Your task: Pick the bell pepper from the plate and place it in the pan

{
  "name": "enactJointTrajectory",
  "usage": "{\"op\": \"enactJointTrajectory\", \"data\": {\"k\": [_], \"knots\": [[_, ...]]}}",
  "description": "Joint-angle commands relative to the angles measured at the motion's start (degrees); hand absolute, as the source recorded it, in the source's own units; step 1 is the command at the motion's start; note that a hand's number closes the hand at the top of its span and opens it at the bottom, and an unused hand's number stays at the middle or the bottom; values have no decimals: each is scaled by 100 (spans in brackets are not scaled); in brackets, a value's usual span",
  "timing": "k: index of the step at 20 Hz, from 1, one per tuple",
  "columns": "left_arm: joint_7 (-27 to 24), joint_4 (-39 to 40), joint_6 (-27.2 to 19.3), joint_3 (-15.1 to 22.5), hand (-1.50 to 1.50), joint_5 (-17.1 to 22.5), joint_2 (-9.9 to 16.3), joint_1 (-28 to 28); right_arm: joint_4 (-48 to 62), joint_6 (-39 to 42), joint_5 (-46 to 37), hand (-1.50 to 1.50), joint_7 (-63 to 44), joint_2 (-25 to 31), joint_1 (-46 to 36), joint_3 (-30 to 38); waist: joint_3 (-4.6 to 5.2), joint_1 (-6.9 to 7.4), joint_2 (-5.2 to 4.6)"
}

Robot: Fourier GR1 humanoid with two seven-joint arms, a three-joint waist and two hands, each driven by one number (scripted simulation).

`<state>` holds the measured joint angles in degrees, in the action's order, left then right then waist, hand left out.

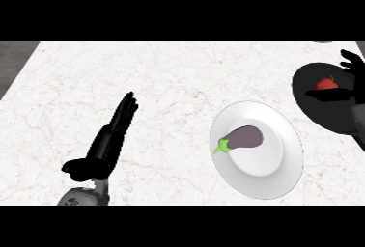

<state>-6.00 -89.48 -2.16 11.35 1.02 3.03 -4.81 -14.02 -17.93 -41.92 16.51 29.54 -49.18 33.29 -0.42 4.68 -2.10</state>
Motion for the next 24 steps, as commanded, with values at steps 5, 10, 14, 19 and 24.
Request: {"op": "enactJointTrajectory", "data": {"k": [5,10,14,19,24], "knots": [[212,48,-70,-247,0,46,65,-273,-84,277,1124,-150,1239,220,86,1029,-1,-185,54],[36,-86,80,-209,0,111,138,159,159,1171,1637,-150,1527,478,268,1420,14,-228,106],[-275,172,57,-173,0,17,65,232,347,2465,1890,-150,1757,905,587,1551,15,-281,107],[278,-128,-96,-259,0,20,37,-38,313,3448,1931,-150,2086,1181,906,1393,19,-305,139],[-64,-173,0,-119,0,-87,39,389,221,3857,1970,-150,2895,1091,1560,1237,22,-326,154]]}}
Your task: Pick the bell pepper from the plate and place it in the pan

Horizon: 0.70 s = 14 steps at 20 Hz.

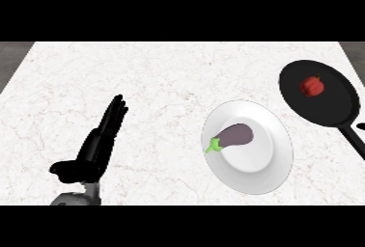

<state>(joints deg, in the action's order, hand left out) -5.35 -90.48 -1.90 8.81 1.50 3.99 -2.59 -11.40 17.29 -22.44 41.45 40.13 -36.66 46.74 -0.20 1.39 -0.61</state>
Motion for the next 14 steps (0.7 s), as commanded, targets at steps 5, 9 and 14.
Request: {"op": "enactJointTrajectory", "data": {"k": [5,9,14], "knots": [[209,114,107,-223,0,63,43,-366,-136,255,74,-150,563,34,567,-318,6,-47,17],[-85,-28,-16,80,0,-140,-175,186,-311,255,168,-150,661,-8,773,-529,11,-66,37],[14,-1,285,-242,0,85,49,60,-471,87,344,-150,312,-24,627,-731,14,-75,44]]}}
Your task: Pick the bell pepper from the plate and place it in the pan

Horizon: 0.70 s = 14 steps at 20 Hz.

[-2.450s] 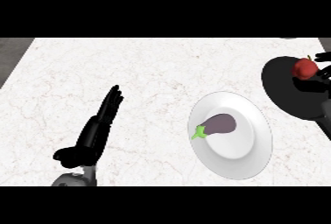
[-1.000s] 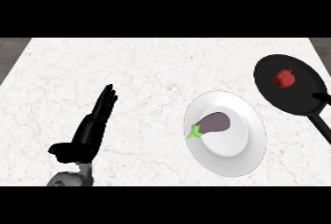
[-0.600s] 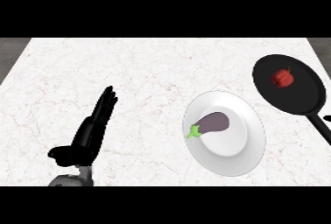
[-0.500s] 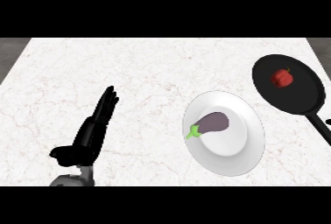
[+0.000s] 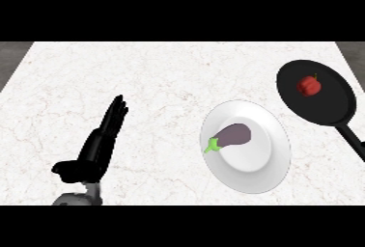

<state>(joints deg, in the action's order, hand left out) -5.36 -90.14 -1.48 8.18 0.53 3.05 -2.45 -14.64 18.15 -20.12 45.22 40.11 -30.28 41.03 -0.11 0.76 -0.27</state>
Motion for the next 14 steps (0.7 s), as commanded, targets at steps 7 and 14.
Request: {"op": "enactJointTrajectory", "data": {"k": [7,14], "knots": [[100,-101,188,-201,0,148,41,-31,131,-263,132,-150,117,75,58,-341,-3,25,-8],[-14,-59,-50,129,0,-201,-262,172,-70,-883,148,-150,433,-61,246,-565,-3,26,-9]]}}
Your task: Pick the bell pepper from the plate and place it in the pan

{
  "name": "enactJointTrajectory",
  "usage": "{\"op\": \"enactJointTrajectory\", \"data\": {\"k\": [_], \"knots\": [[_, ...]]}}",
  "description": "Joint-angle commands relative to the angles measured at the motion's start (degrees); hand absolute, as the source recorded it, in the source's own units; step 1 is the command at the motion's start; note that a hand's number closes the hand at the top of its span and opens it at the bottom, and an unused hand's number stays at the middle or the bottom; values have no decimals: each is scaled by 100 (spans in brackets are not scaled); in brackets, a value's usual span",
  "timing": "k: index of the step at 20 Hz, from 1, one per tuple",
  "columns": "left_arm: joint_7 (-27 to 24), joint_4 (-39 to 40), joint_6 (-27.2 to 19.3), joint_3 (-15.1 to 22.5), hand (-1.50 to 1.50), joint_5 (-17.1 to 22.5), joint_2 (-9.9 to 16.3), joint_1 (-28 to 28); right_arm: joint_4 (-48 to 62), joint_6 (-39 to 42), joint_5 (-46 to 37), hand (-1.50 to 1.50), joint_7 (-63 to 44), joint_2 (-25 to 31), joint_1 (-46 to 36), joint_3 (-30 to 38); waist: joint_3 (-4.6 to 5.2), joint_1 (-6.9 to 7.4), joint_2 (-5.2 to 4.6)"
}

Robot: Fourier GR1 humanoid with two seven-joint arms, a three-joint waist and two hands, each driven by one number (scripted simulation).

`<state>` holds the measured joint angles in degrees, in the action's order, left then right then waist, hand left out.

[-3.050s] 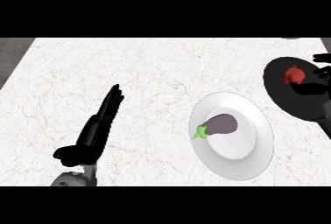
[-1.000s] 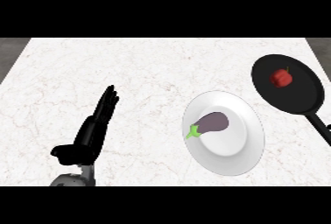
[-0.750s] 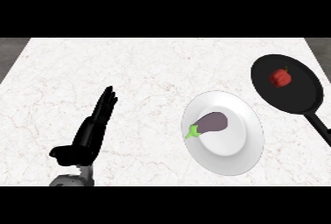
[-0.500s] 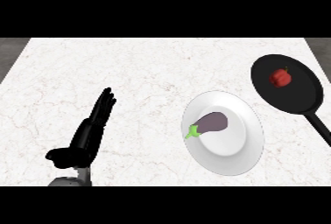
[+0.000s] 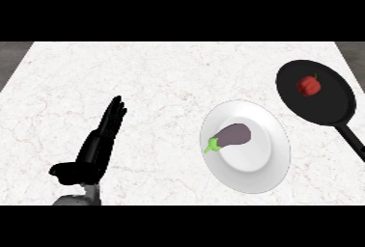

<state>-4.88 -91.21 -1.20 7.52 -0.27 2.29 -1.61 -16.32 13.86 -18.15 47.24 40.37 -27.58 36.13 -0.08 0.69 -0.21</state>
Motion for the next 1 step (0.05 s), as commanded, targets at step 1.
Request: {"op": "enactJointTrajectory", "data": {"k": [1], "knots": [[-19,311,-32,-140,0,-56,-22,-344,-427,-281,40,-150,-112,-80,-1,-214,8,-57,16]]}}
